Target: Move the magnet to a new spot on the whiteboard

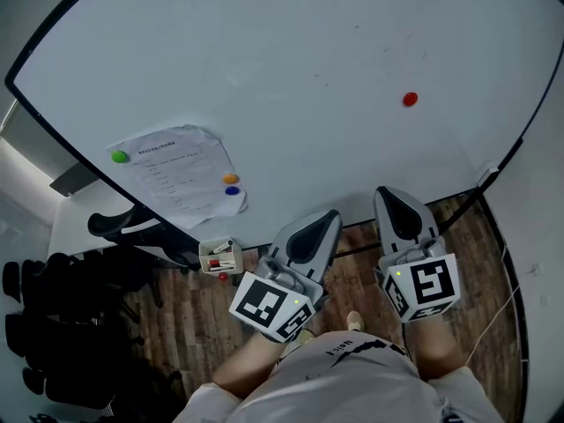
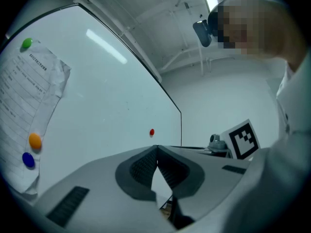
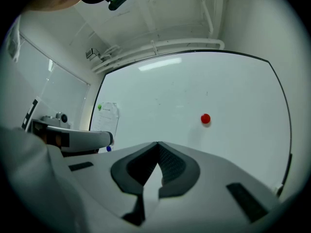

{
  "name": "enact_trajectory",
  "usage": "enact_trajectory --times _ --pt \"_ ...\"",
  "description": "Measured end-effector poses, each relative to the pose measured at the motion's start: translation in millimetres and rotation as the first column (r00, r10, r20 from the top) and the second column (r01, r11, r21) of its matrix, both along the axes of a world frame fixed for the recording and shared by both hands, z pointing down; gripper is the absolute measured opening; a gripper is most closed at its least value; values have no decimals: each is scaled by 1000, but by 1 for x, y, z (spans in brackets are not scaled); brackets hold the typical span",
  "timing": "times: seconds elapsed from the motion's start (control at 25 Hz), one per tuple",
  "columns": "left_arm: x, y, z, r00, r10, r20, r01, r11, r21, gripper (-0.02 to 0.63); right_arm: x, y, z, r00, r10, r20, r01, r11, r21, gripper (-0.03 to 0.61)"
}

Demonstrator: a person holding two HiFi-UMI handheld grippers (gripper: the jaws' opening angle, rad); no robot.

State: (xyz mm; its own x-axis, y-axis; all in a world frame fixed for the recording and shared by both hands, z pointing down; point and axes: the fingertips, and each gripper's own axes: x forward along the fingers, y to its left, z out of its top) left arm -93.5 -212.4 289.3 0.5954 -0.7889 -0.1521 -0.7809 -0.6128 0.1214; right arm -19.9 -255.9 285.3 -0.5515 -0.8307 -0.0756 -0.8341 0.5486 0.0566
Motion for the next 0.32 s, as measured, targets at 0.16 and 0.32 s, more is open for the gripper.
enact_trajectory --times 0.16,0.32 --pt "-1 0 1 1000 -4 0 4 1000 1 11 -4 0 1 1000 -9 -2 9 1000 0 14" --pt "-5 -1 2 1000 -8 0 8 1000 0 11 -10 -1 2 1000 -17 -9 17 1000 1 14"
